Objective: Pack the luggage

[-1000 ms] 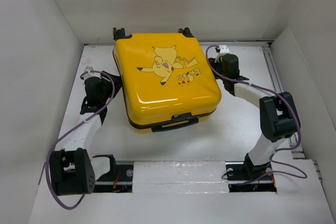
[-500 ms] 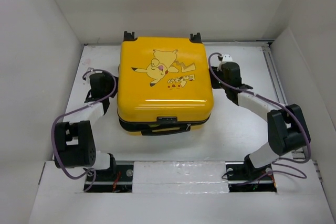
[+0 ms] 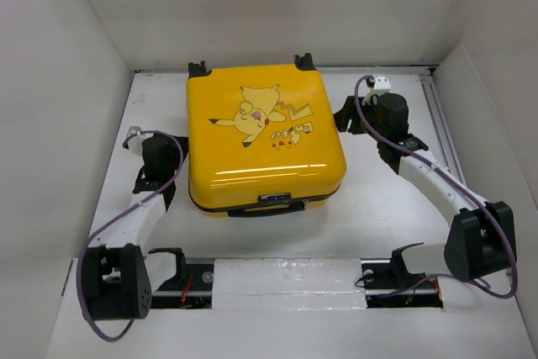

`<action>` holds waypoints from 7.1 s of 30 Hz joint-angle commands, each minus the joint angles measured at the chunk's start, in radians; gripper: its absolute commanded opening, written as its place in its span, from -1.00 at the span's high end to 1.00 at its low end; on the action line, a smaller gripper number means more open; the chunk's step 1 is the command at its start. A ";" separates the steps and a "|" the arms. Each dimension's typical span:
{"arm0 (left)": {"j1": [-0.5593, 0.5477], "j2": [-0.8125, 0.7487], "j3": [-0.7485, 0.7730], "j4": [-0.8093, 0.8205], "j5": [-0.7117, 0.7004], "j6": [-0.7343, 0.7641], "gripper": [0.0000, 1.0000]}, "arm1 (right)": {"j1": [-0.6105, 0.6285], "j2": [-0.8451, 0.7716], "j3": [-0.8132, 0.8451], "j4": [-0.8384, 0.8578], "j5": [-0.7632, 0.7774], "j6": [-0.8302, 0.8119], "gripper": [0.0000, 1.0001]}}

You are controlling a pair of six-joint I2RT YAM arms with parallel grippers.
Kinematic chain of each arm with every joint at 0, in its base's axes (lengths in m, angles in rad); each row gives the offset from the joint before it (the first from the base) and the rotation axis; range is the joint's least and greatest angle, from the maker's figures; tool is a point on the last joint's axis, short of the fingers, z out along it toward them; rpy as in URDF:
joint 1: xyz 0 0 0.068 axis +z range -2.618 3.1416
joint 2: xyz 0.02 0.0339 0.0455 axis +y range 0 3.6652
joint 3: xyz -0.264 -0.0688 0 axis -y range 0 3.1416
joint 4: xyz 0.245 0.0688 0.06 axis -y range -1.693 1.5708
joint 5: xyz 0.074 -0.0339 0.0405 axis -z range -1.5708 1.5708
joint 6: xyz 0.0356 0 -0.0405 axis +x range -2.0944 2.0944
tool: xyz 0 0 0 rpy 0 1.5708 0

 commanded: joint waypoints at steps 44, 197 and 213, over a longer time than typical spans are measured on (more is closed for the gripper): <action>-0.008 -0.705 -0.255 -0.318 -0.011 0.074 1.00 | 0.649 -0.641 -0.294 -0.269 0.013 0.071 0.42; -0.032 0.872 0.655 0.705 0.359 -0.535 0.48 | 0.806 -0.206 -0.421 0.271 0.219 0.194 1.00; -0.022 0.561 0.152 1.003 0.282 -0.393 1.00 | 0.476 -0.295 -0.320 0.145 0.034 0.109 1.00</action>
